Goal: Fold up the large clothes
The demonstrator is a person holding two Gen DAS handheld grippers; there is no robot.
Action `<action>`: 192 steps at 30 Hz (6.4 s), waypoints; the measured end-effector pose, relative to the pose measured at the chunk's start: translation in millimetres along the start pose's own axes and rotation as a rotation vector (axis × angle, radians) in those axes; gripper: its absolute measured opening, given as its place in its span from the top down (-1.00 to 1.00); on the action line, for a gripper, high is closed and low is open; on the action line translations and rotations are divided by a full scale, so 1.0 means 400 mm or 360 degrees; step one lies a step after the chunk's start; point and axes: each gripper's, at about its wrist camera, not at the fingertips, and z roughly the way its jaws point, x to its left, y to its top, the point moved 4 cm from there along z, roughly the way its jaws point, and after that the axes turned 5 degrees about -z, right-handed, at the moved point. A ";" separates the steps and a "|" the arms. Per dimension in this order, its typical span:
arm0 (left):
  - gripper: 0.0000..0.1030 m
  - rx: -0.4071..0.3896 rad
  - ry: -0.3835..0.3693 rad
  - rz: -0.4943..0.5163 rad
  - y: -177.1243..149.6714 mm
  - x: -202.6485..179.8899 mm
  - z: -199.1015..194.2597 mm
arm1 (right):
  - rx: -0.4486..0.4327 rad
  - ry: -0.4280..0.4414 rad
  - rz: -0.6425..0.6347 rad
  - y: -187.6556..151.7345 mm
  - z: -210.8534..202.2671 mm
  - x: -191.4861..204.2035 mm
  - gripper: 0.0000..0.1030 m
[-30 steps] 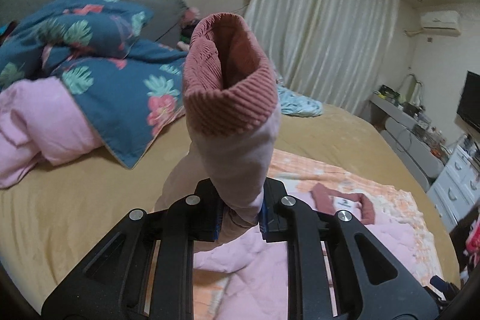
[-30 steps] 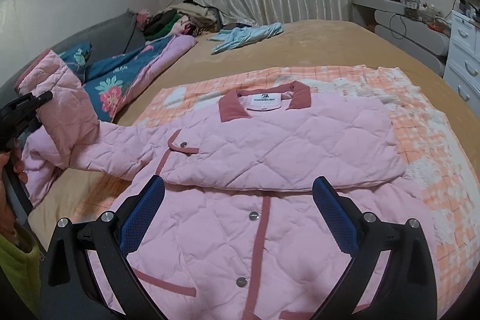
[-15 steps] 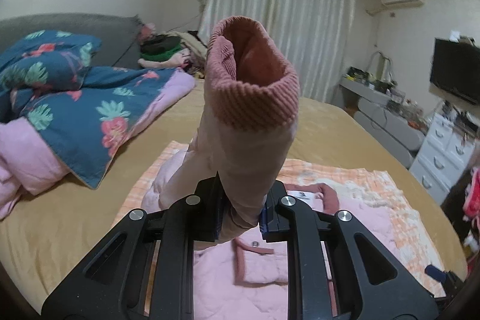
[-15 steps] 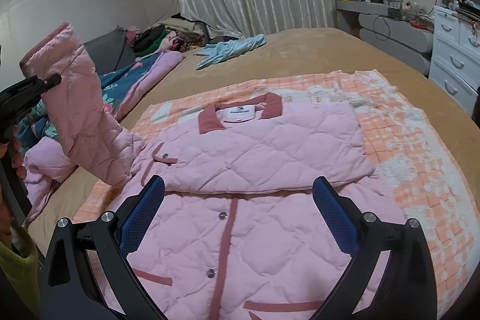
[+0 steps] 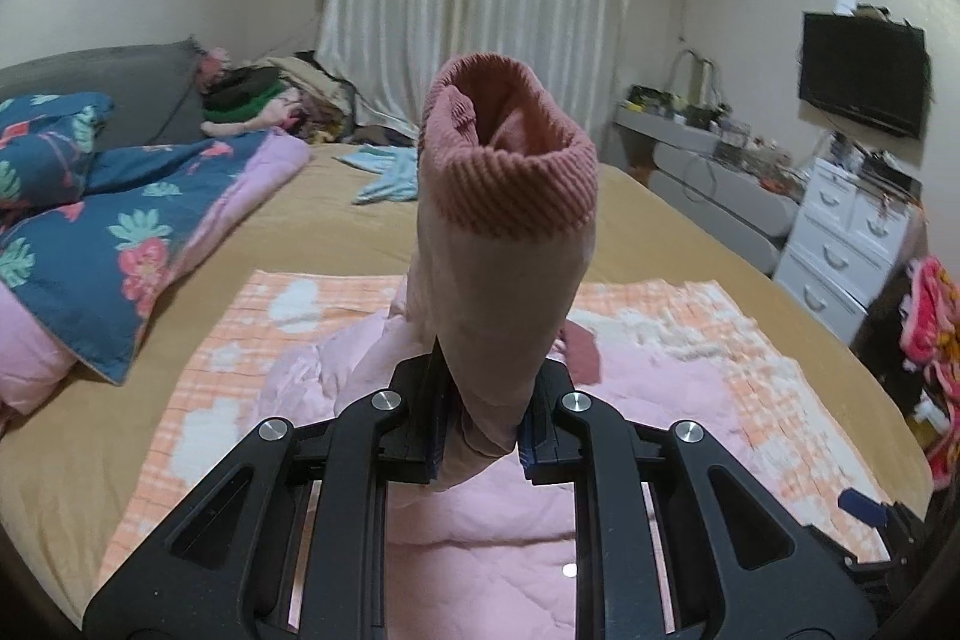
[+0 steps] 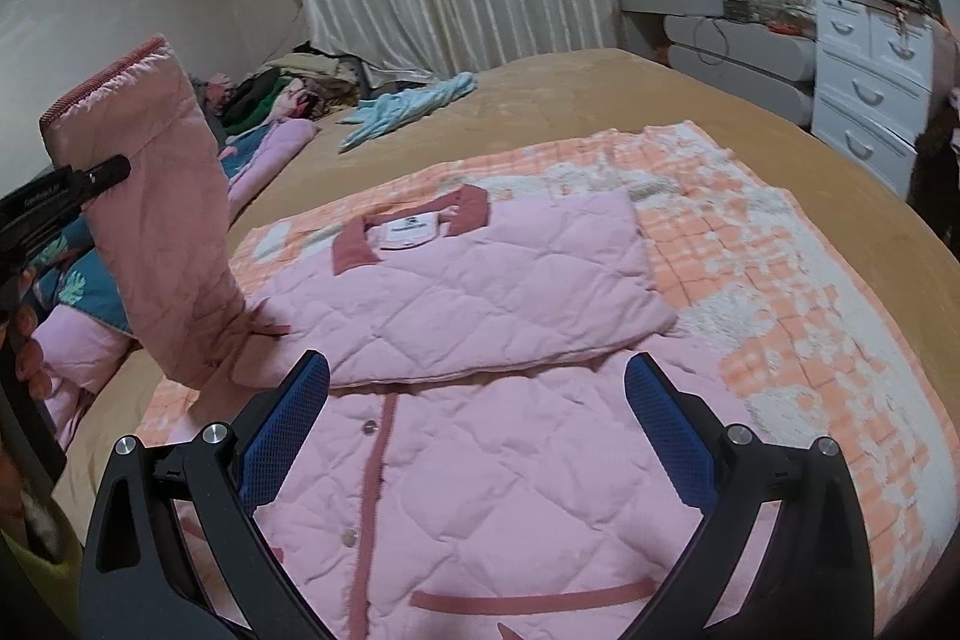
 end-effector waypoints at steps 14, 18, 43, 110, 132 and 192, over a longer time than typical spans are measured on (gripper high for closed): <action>0.87 0.0226 -0.0122 0.0187 -0.148 -0.158 0.129 | 0.0028 -0.0083 0.0156 -0.032 0.005 -0.115 -0.91; 0.87 0.0306 -0.0147 0.0264 -0.208 -0.195 0.164 | 0.0047 -0.0113 0.0180 -0.044 0.015 -0.139 -0.91; -0.80 0.0729 -0.0244 0.0597 -0.474 -0.233 0.155 | 0.0168 -0.0074 0.0272 -0.092 0.086 -0.174 -0.91; -0.82 0.0644 0.0020 -0.0028 -0.209 0.216 0.336 | 0.0093 0.0102 -0.0303 0.141 0.332 0.026 0.69; -0.84 0.0988 -0.0097 -0.0130 -0.358 0.218 0.470 | 0.0154 0.0024 -0.0192 0.108 0.354 -0.015 0.06; -0.83 0.0765 0.0049 -0.0204 -0.299 0.216 0.242 | 0.0481 0.0078 -0.0128 -0.019 0.402 0.134 -0.90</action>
